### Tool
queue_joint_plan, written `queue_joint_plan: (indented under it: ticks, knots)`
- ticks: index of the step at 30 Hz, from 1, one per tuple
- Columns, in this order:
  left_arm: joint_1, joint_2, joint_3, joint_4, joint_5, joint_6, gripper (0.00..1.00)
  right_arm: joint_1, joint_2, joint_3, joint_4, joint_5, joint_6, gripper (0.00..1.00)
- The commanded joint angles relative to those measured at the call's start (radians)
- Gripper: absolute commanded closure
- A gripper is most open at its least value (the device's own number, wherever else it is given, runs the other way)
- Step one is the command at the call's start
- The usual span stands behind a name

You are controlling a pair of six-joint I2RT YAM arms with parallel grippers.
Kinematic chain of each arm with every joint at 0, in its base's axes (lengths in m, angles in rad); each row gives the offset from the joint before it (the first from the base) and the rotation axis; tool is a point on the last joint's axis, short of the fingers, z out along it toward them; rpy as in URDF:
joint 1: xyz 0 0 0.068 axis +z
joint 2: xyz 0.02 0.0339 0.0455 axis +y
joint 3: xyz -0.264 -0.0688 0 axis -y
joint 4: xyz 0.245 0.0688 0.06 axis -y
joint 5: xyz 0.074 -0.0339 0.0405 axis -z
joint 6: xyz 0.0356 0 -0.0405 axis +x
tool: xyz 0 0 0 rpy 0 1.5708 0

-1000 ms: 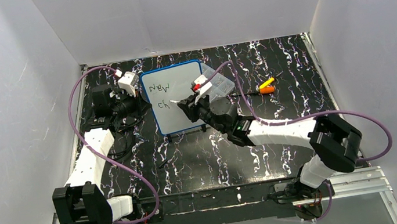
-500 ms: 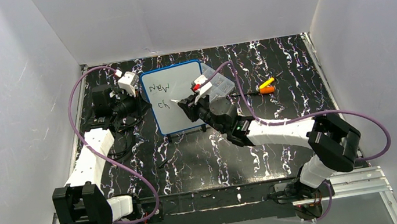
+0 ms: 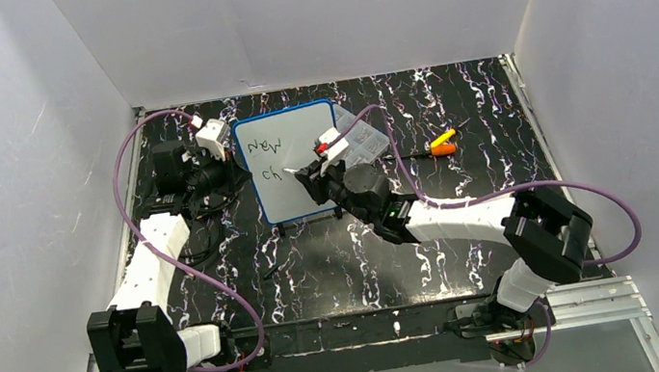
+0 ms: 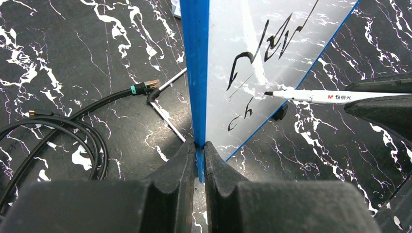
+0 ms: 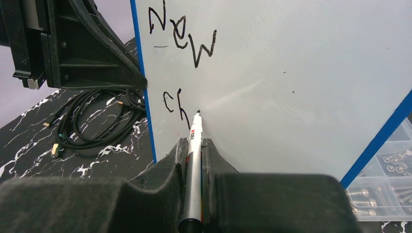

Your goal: Write a sentence on the whiteboard

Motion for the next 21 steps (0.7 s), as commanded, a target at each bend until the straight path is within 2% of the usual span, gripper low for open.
queue_joint_plan:
  ticks: [1,10,21]
  knots:
    - [0.0,-0.024,-0.001,0.014,0.024,0.002,1.0,-0.004,0.018,0.05,0.045,0.007,-0.026,0.99]
    - [0.001,-0.023,-0.001,0.017,0.023,0.001,1.0,-0.004,0.031,0.024,0.013,-0.021,-0.002,0.99]
    - [0.001,-0.023,-0.001,0.018,0.023,0.001,1.0,-0.004,0.019,0.01,-0.021,0.019,-0.017,0.99]
